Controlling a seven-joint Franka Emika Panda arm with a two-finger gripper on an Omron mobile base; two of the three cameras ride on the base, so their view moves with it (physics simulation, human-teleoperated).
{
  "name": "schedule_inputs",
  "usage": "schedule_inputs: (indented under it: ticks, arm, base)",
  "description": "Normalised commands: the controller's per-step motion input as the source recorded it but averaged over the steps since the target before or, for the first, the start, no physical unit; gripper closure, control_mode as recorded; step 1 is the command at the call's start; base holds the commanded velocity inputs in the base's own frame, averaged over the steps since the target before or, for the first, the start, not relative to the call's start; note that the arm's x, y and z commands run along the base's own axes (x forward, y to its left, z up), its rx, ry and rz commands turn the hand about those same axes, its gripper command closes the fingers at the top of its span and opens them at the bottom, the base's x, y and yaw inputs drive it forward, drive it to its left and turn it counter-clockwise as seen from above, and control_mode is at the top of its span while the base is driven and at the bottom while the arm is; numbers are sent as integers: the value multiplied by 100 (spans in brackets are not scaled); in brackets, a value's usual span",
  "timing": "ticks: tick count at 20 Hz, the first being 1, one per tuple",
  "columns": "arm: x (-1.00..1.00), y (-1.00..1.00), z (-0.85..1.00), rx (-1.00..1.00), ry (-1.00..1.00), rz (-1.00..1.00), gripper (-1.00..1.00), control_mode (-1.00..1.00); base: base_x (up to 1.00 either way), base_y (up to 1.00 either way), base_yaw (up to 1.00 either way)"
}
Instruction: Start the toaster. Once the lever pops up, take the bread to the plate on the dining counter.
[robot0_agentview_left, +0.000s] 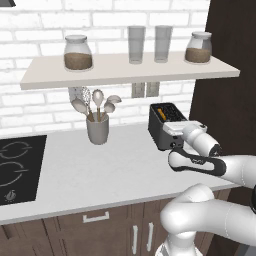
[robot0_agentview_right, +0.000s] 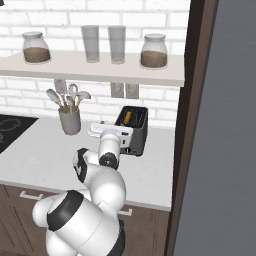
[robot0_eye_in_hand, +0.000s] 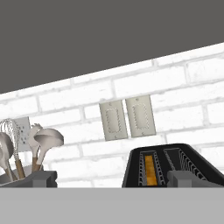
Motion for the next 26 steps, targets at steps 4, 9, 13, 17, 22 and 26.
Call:
schedule_inputs:
  ticks: [4,9,13,17,22,26]
  arm:
    - [0,0,0,0,0,0,-100,-100]
    - [0,0,0,0,0,0,-100,-100]
    - [0,0,0,0,0,0,-100,-100]
    - [0,0,0,0,0,0,-100,-100]
    - [0,0,0,0,0,0,-100,-100]
    - [0,0,0,0,0,0,-100,-100]
  base:
    - [0,0,0]
    - [0,0,0]
    - [0,0,0]
    - [0,0,0]
    - [0,0,0]
    - [0,0,0]
